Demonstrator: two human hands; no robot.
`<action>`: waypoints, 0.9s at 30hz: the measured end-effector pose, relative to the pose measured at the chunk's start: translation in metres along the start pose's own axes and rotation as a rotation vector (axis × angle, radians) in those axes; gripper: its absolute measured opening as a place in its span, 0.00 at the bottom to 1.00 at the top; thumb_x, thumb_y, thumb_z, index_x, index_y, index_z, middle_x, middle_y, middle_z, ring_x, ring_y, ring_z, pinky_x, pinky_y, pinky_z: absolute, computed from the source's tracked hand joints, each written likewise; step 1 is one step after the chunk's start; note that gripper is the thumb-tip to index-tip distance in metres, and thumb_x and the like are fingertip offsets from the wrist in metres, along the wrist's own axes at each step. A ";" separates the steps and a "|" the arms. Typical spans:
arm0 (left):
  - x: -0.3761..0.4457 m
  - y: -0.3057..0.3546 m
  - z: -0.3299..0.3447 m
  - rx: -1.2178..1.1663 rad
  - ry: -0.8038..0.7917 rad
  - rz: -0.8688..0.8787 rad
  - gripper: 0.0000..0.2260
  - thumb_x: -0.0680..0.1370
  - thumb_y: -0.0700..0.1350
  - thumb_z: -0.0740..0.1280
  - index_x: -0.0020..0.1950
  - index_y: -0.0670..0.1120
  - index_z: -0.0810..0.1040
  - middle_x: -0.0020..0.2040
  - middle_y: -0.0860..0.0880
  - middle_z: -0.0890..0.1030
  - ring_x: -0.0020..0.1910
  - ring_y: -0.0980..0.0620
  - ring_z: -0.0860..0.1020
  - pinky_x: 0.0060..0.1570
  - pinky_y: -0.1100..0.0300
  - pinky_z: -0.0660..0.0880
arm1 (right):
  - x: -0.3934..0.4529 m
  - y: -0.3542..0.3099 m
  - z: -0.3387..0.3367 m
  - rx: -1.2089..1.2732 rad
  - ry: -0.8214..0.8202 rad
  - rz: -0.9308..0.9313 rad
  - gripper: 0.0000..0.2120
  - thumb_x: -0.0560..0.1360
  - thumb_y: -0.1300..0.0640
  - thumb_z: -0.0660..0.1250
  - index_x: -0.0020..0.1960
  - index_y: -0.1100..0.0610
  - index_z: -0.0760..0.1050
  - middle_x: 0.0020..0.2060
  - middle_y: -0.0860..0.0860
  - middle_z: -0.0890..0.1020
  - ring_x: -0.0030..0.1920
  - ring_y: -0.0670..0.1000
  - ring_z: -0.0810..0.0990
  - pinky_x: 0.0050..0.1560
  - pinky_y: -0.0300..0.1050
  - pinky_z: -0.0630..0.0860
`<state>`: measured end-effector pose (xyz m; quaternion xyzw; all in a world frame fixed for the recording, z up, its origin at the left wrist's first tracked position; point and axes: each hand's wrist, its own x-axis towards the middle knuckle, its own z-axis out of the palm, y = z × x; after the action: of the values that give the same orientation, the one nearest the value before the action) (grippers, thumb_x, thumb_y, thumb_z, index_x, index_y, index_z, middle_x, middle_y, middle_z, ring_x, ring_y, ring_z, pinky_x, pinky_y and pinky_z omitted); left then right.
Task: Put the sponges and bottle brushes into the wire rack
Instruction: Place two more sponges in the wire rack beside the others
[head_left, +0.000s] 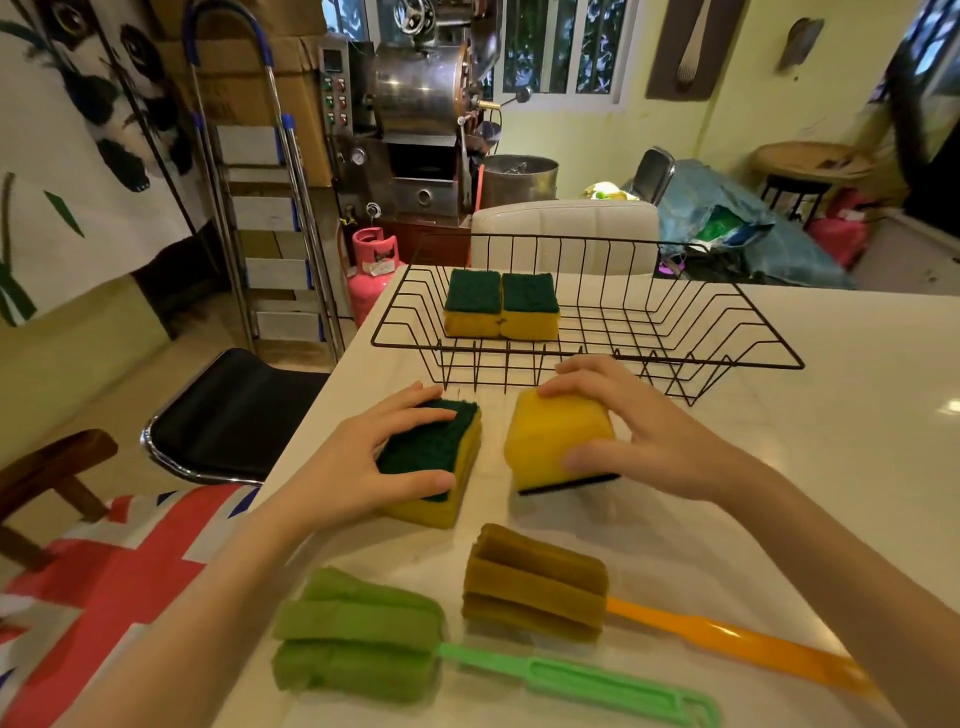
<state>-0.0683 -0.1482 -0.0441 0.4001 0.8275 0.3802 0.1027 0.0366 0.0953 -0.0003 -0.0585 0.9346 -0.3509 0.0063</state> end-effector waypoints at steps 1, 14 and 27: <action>0.000 -0.001 0.001 -0.002 0.002 0.001 0.27 0.61 0.66 0.66 0.60 0.69 0.67 0.65 0.74 0.60 0.65 0.77 0.54 0.58 0.76 0.57 | -0.001 -0.003 -0.006 -0.022 -0.012 0.018 0.27 0.60 0.41 0.64 0.59 0.41 0.68 0.61 0.42 0.63 0.60 0.45 0.63 0.51 0.33 0.65; -0.001 -0.003 0.002 0.000 0.010 0.000 0.29 0.61 0.68 0.65 0.62 0.68 0.66 0.65 0.73 0.61 0.66 0.75 0.55 0.58 0.75 0.59 | -0.009 -0.023 0.002 -0.801 -0.193 0.064 0.35 0.63 0.39 0.65 0.66 0.48 0.59 0.65 0.50 0.66 0.64 0.55 0.62 0.63 0.56 0.63; 0.000 0.001 0.005 0.022 0.027 0.012 0.31 0.58 0.74 0.62 0.60 0.71 0.65 0.65 0.73 0.60 0.64 0.78 0.54 0.60 0.71 0.58 | 0.013 -0.004 0.040 -0.239 0.152 -0.095 0.27 0.72 0.38 0.55 0.66 0.51 0.65 0.67 0.49 0.70 0.66 0.46 0.63 0.67 0.44 0.60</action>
<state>-0.0654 -0.1453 -0.0464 0.4010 0.8306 0.3770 0.0848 0.0265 0.0648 -0.0276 -0.0764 0.9637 -0.2402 -0.0879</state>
